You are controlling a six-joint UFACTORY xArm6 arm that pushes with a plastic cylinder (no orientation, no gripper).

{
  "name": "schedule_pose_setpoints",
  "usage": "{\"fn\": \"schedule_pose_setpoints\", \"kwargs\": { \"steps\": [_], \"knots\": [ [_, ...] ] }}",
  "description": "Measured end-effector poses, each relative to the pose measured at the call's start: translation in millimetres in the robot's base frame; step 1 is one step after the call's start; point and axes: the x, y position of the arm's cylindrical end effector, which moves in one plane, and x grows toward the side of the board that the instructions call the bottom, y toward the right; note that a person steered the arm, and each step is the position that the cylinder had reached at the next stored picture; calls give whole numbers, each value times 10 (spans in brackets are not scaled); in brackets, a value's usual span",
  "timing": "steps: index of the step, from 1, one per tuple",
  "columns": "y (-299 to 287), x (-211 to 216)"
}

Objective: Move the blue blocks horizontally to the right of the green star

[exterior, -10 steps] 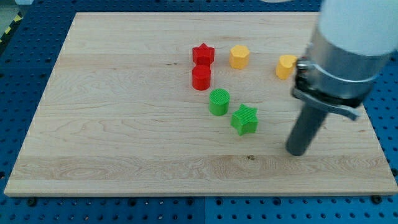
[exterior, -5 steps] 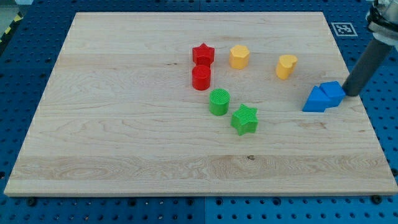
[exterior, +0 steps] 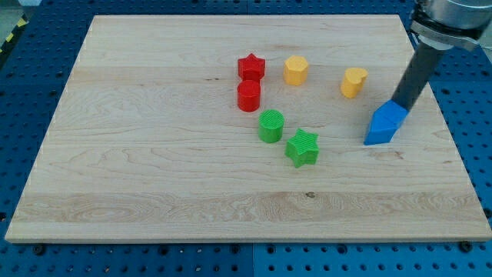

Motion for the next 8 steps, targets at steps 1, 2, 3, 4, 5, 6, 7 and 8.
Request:
{"fn": "schedule_pose_setpoints", "kwargs": {
  "steps": [1,2,3,4,5,6,7,8],
  "knots": [
    [-197,0],
    [-294,0],
    [-294,94],
    [-294,297],
    [-203,460],
    [62,473],
    [153,755],
    [-9,1188]
  ]
}}
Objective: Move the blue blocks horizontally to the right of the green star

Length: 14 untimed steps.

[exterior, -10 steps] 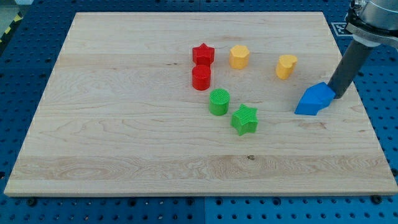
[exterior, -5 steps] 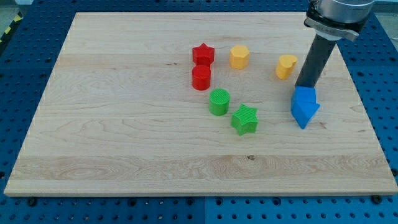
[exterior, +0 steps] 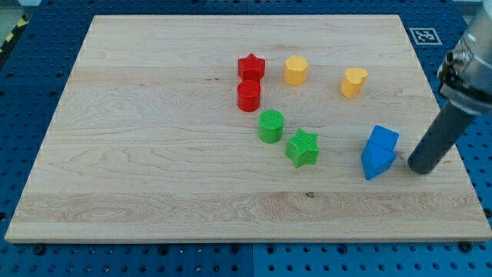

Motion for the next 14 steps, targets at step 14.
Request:
{"fn": "schedule_pose_setpoints", "kwargs": {
  "steps": [14],
  "knots": [
    [12,-770]
  ]
}}
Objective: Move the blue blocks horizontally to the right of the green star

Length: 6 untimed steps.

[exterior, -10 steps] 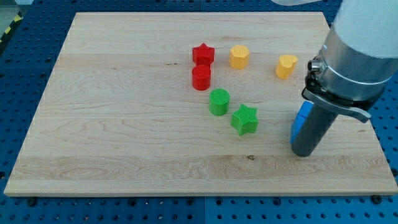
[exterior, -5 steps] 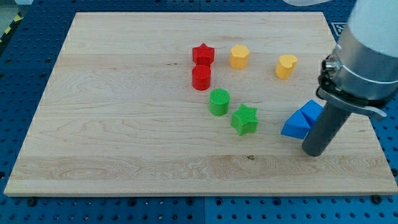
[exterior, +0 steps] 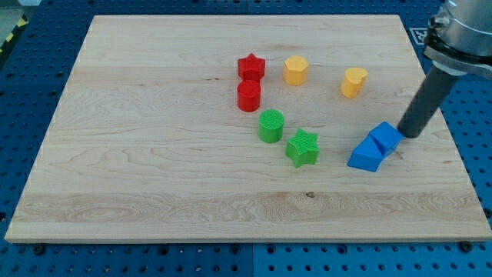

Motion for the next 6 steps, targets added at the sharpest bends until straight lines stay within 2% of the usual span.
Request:
{"fn": "schedule_pose_setpoints", "kwargs": {
  "steps": [2,4,6],
  "knots": [
    [-580,-96],
    [-713,-81],
    [-1119,-81]
  ]
}}
